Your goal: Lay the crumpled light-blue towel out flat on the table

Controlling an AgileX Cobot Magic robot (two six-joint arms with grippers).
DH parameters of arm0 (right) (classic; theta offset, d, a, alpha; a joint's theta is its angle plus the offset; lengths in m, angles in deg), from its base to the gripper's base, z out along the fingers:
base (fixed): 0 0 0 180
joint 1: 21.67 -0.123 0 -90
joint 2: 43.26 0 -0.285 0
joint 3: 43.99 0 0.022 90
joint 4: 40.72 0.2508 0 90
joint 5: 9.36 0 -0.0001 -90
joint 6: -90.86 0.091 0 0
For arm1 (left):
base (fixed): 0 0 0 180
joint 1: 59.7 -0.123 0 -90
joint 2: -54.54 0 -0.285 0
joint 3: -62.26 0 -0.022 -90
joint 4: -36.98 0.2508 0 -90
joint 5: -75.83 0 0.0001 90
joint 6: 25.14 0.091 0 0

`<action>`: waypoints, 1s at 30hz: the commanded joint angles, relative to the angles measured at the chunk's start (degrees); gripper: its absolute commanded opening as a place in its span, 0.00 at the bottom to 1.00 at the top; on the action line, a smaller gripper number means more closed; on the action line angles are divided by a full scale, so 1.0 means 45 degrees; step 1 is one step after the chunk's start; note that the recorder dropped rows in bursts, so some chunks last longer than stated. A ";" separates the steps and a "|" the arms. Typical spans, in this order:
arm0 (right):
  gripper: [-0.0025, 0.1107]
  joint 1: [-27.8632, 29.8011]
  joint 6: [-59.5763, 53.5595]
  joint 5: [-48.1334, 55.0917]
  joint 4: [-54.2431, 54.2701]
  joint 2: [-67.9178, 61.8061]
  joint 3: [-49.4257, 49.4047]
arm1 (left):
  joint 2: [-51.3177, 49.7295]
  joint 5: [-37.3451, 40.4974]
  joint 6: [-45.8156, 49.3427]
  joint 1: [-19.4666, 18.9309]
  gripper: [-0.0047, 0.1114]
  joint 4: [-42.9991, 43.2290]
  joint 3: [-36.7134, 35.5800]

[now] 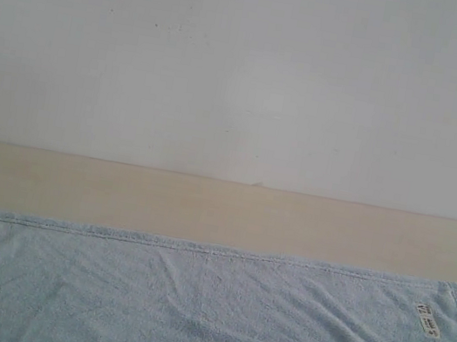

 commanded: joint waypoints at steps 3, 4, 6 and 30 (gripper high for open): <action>0.02 0.0002 -0.0095 -0.0111 0.0026 0.0056 -0.0055 | 0.0030 -0.0018 0.0046 0.0007 0.08 -0.0498 0.0020; 0.02 0.0002 -0.0095 -0.0111 0.0026 0.0056 -0.0055 | 0.0030 -0.0104 0.0046 0.0007 0.08 -0.0821 -0.0032; 0.02 0.0002 -0.0095 -0.0111 0.0026 0.0056 -0.0055 | 0.0030 -0.0683 0.0046 0.0007 0.08 -0.1284 -0.0322; 0.02 0.0002 -0.0095 -0.0111 0.0026 0.0056 -0.0055 | 0.0030 -1.4094 0.0795 0.0007 0.08 0.0691 -0.7989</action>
